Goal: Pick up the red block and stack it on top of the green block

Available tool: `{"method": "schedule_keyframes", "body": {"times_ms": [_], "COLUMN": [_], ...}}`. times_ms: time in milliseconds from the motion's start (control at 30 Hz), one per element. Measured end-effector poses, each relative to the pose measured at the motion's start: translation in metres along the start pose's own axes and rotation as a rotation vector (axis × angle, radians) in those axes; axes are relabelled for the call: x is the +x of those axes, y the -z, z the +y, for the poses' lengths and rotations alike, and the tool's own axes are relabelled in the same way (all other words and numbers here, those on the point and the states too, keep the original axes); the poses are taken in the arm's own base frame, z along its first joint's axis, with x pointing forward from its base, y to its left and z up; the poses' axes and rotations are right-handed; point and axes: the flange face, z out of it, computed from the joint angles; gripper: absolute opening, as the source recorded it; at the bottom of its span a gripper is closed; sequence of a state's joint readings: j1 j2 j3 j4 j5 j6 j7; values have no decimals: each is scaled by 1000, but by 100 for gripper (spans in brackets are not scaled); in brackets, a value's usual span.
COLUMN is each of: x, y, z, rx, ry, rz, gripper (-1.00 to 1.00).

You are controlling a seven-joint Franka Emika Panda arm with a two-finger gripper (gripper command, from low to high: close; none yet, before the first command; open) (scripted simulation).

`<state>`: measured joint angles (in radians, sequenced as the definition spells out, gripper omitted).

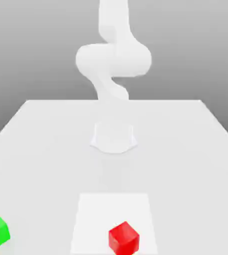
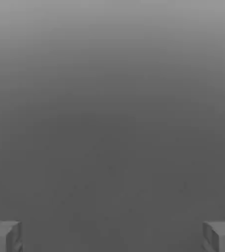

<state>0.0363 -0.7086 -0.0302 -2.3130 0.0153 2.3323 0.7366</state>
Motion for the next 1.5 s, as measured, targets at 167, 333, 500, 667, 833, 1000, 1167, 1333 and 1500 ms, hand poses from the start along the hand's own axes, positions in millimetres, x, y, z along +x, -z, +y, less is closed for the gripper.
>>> {"method": "schedule_keyframes", "body": {"times_ms": [167,333,500,667,833,1000,1167,1333,1500], "x": [-8,-33,-71,-119,-166,-200,-204,-194,-136], "y": [-101,-195,-279,-351,-407,-457,-463,-448,-419], "z": [8,24,52,89,140,174,179,169,184], "rx": [-56,-115,-181,-253,-337,-353,-354,-353,-382], "ry": [101,201,305,418,531,555,555,557,475], "rz": [-148,-282,-406,-522,-627,-647,-649,-649,-638], "gripper": [0,0,0,0,0,0,-100,-100,-100]}}
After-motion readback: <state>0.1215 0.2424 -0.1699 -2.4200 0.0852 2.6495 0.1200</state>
